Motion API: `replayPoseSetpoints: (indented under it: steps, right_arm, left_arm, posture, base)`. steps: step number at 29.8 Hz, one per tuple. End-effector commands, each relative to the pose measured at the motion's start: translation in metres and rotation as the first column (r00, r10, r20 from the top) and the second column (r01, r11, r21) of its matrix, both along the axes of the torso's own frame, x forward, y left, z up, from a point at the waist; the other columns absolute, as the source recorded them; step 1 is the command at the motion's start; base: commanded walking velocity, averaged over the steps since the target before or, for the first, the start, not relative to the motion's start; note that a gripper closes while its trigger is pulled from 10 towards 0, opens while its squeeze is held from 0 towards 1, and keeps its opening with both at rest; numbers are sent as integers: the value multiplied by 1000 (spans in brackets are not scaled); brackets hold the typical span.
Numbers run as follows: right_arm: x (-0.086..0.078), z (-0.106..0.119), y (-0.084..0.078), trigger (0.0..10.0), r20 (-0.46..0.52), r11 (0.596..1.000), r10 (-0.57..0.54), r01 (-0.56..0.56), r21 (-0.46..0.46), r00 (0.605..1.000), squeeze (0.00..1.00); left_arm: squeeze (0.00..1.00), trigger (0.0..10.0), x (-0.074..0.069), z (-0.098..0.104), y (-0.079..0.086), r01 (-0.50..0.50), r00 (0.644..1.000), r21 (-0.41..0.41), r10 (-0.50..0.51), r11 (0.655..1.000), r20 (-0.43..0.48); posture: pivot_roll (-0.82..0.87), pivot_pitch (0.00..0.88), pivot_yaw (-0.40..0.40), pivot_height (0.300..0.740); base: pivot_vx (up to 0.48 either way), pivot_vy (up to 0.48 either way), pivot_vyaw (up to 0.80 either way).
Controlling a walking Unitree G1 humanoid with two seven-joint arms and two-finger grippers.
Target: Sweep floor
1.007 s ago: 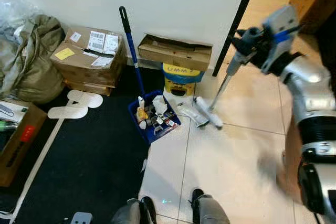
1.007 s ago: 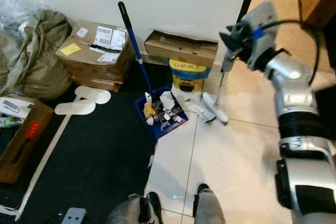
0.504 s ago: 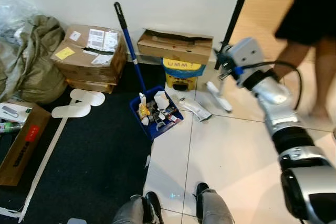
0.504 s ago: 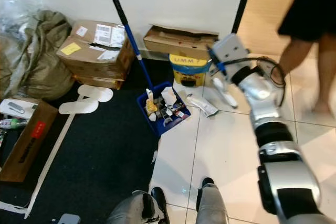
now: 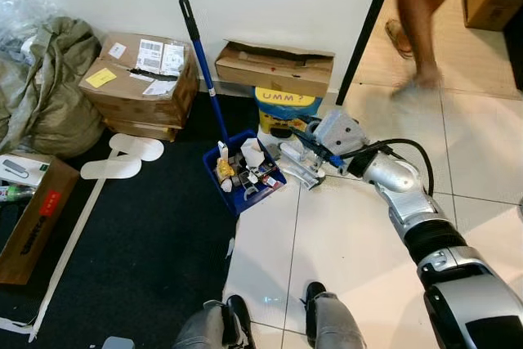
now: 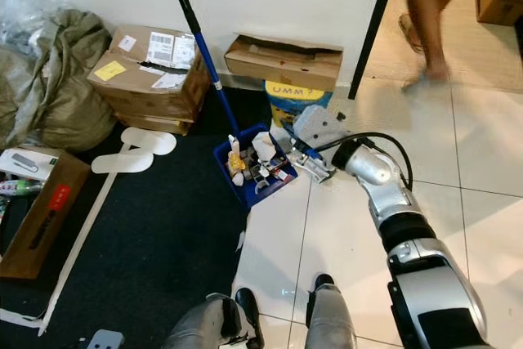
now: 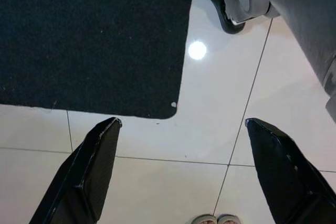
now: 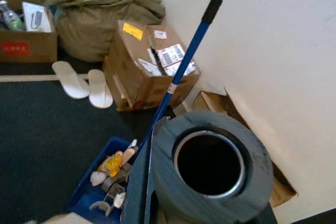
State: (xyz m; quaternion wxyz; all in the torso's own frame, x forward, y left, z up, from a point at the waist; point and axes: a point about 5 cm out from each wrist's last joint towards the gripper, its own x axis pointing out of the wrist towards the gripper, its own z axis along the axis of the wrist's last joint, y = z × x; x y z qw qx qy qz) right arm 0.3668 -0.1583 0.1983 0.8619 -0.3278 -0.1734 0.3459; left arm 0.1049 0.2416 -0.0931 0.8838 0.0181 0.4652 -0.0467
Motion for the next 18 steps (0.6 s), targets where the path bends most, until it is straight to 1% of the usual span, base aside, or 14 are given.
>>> replayPoseSetpoints:
  steps: [1,4,5,6,7,9,10,12,13,15,17,18]
  right_arm:
    - [-4,-12,-5,10000,-62,999,15,-17,-29,998,0]
    - [-5,-11,-8,10000,-71,999,23,-26,-42,997,0]
    - [-6,-11,-12,10000,-98,998,30,-35,-49,995,0]
    - [-6,-11,-12,10000,-98,998,30,-35,-49,995,0]
    - [-8,-12,-16,10000,-128,997,43,-52,-64,991,0]
    - [-8,-12,-16,10000,-128,997,43,-52,-64,991,0]
    - [-12,-13,-22,10000,-177,995,59,-72,-71,982,0]
    - [-22,-18,-34,10000,-274,985,94,-129,-114,957,0]
    - [-22,-18,-34,10000,-274,985,94,-129,-114,957,0]
    - [-33,-21,-44,10000,-351,970,126,-189,-150,928,0]
    - [-33,-21,-44,10000,-351,970,126,-189,-150,928,0]
    - [-37,-19,-49,10000,-387,962,139,-217,-168,912,0]
  left_arm:
    - [0,10000,-17,-4,6,-28,998,8,28,1000,-60]
    - [0,10000,-17,-4,6,-29,998,7,30,1000,-60]
    - [0,10000,-16,-4,6,-31,998,5,31,1000,-58]
    - [0,10000,-16,-4,6,-31,998,5,31,1000,-58]
    - [0,10000,-15,-3,6,-32,998,3,32,999,-57]
    - [0,10000,-15,-3,6,-32,998,3,32,999,-57]
    - [0,10000,-13,-3,6,-32,998,1,32,999,-55]
    - [0,10000,-12,-3,6,-33,998,0,33,999,-52]
    - [0,10000,-12,-3,6,-33,998,0,33,999,-52]
    - [0,10000,-12,-3,7,-33,998,0,33,999,-52]
    - [0,10000,-12,-3,7,-33,998,0,33,999,-52]
    - [0,10000,-13,-3,7,-33,998,0,33,999,-53]
  posture:
    - [-36,394,73,740]
    - [-37,392,72,740]
    - [-51,381,66,740]
    - [-51,381,66,740]
    - [-57,373,65,740]
    - [-57,373,65,740]
    - [-64,365,61,740]
    - [-66,356,62,740]
    - [-66,356,62,740]
    - [-70,347,60,740]
    - [-70,347,60,740]
    - [-70,347,60,740]
  base:
    - [0,0,0]
    - [0,0,0]
    - [0,0,0]
    - [0,0,0]
    - [0,0,0]
    - [0,0,0]
    - [0,0,0]
    - [0,0,0]
    - [0,0,0]
    - [0,0,0]
    - [0,0,0]
    - [0,0,0]
